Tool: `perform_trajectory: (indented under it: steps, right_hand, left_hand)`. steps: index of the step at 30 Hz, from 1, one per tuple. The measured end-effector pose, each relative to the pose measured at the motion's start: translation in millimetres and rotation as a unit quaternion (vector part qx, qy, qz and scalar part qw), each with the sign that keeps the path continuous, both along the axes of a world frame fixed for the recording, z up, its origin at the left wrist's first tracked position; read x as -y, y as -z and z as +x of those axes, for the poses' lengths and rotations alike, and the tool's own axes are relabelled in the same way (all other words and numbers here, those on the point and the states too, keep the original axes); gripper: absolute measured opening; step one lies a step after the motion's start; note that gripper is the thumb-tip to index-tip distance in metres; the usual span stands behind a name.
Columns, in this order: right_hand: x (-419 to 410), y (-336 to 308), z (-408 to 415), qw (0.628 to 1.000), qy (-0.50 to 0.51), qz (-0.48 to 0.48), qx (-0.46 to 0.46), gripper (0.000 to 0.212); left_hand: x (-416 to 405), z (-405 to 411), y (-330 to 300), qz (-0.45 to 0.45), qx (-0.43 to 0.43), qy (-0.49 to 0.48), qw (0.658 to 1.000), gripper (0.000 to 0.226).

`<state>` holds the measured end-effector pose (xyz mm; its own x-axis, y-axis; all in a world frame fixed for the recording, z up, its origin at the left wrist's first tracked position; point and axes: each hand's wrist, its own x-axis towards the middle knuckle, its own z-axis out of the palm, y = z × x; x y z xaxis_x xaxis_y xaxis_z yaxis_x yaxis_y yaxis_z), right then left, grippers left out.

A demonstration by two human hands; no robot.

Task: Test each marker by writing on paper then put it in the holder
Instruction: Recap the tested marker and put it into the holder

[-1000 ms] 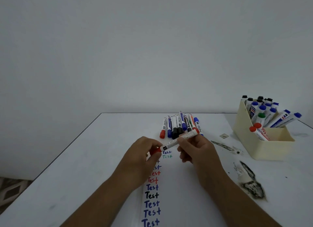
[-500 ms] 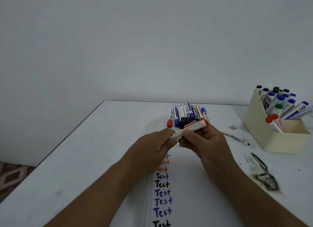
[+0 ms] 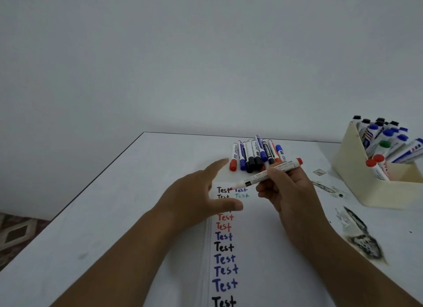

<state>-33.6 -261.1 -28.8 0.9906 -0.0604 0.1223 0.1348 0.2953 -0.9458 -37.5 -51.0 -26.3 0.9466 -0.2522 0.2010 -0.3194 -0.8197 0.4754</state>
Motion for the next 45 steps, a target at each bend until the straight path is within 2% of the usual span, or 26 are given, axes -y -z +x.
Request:
perform_trajectory:
  steps: [4, 8, 12, 19, 25, 29, 33, 38, 42, 45]
  right_hand:
    - [5, 3, 11, 0.999, 0.017, -0.011, -0.029, 0.010]
    - [6, 6, 14, 0.987, 0.036, -0.157, 0.008, 0.030]
    - [2, 5, 10, 0.958, 0.023, -0.284, 0.023, 0.017]
    - [1, 6, 11, 0.957, 0.011, -0.289, -0.020, 0.013]
    - [-1, 6, 12, 0.941, 0.007, -0.339, -0.013, 0.017]
    - [0, 7, 15, 0.947, -0.006, -0.320, -0.031, 0.017]
    - [1, 8, 14, 0.953, 0.003, -0.304, -0.020, 0.015]
    - [-1, 9, 15, 0.935, 0.007, -0.354, 0.000, 0.017]
    - [1, 8, 15, 0.945, 0.017, -0.327, 0.008, 0.011]
    - [4, 9, 15, 0.950, 0.030, -0.309, 0.012, 0.009]
  left_hand:
    - [-10, 8, 6, 0.113, -0.028, -0.031, 0.993, 0.094]
    - [-12, 12, 15, 0.101, -0.022, -0.046, 0.994, 0.059]
    - [-15, 17, 20, 0.119, 0.005, -0.039, 0.992, 0.042]
    - [-18, 25, 30, 0.074, 0.017, -0.055, 0.996, 0.035]
    - [-15, 25, 29, 0.062, 0.024, -0.064, 0.996, 0.034]
    - [-14, 25, 27, 0.056, 0.025, -0.067, 0.996, 0.033]
    - [-15, 24, 27, 0.055, 0.022, -0.069, 0.996, 0.033]
    - [-14, 25, 28, 0.062, 0.027, -0.068, 0.995, 0.034]
    - [-14, 24, 28, 0.064, 0.044, -0.061, 0.995, 0.040]
    - [-14, 23, 28, 0.098, 0.037, -0.058, 0.993, 0.048]
